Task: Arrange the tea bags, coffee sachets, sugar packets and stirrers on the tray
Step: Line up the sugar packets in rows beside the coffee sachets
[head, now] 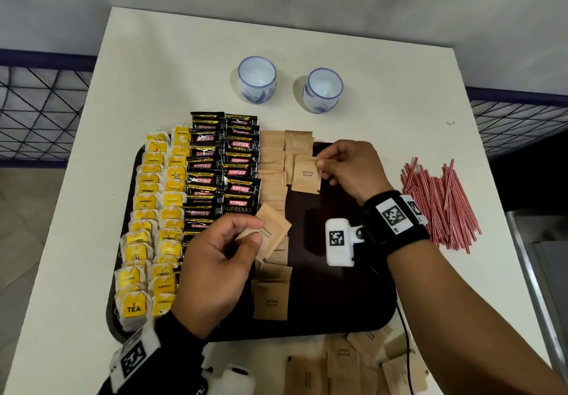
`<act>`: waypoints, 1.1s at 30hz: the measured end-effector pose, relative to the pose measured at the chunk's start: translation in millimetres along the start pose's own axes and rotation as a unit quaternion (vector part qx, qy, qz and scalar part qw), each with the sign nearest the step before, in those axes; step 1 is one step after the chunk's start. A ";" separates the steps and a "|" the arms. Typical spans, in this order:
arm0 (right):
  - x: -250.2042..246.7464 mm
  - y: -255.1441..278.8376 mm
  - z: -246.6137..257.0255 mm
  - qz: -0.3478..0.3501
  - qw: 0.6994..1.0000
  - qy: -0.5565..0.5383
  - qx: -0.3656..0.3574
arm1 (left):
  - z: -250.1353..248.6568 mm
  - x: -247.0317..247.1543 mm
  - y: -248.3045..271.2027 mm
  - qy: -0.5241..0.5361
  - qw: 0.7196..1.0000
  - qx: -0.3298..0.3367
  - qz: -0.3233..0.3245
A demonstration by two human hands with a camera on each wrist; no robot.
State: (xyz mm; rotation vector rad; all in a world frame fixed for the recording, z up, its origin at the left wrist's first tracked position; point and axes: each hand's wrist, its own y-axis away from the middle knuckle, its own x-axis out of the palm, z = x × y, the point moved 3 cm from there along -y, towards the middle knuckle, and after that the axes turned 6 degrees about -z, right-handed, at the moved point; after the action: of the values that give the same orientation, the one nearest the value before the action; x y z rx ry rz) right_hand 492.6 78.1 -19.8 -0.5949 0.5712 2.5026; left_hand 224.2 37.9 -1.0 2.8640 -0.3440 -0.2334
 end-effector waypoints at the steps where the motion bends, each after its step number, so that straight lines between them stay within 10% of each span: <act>1: 2.4 -1.3 0.9 0.001 1.000 0.003 0.000 | -0.9 -0.1 0.7 0.000 1.000 0.002 0.000; 20: 8.9 7.9 13.6 -0.055 0.998 0.007 -0.003 | -12.7 -1.8 -1.2 0.000 1.000 0.017 0.009; 27: 7.8 78.4 21.3 0.134 0.972 -0.185 0.063 | -14.2 6.2 -7.7 0.013 1.000 0.026 0.001; 33: 6.7 99.9 15.4 0.135 0.965 -0.219 0.054 | -14.8 19.6 -2.2 0.024 0.999 0.037 0.031</act>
State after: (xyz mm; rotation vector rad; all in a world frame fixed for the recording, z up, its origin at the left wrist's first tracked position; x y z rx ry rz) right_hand 427.6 9.6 17.0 0.0922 0.6411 2.7123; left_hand 246.2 38.4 10.0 2.9211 -0.4401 -0.1417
